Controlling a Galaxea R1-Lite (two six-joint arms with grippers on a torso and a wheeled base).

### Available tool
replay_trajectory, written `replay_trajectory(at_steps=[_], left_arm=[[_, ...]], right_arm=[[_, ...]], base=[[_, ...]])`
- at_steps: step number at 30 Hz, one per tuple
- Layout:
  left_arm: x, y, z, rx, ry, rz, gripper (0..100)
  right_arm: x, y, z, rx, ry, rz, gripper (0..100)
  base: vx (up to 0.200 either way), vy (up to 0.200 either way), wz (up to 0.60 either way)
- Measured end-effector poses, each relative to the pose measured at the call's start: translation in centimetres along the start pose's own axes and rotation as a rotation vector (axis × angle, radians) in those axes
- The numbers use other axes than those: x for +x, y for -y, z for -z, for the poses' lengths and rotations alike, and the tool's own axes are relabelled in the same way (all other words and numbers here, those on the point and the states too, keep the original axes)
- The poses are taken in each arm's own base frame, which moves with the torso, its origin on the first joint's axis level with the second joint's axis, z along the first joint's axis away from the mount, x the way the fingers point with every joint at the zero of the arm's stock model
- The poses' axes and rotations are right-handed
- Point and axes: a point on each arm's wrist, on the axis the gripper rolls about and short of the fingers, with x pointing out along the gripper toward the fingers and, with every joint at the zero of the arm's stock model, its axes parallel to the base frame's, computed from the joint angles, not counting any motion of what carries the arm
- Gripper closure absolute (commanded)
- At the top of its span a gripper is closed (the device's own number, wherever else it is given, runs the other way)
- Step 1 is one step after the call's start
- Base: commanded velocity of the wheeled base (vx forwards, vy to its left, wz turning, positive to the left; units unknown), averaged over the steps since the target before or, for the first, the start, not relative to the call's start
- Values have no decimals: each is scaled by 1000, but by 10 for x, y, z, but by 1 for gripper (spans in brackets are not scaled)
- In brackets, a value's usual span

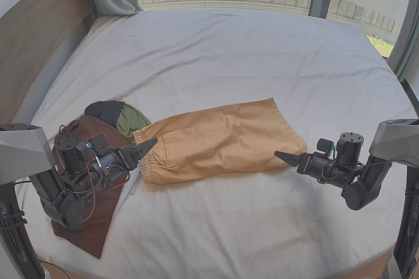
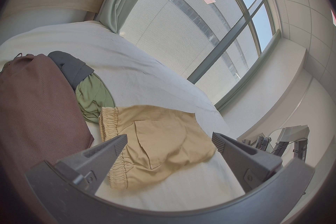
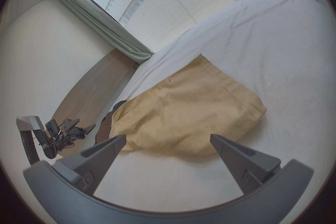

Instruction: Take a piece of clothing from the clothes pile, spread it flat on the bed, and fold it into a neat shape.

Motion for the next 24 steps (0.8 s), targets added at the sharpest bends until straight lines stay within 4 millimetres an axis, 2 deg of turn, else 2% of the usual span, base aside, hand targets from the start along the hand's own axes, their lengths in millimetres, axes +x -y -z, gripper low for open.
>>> replay_trajectory(at_steps=[14,24], left_arm=[[2,-3,2,-5,-3,-11,0],[3,-4,3,-6,-6,-13,0]], right_arm=[[12,17,24,35,-64,30,0],[36,22,38,42,-62,29,0]], base=[[0,0,0],[0,0,0]])
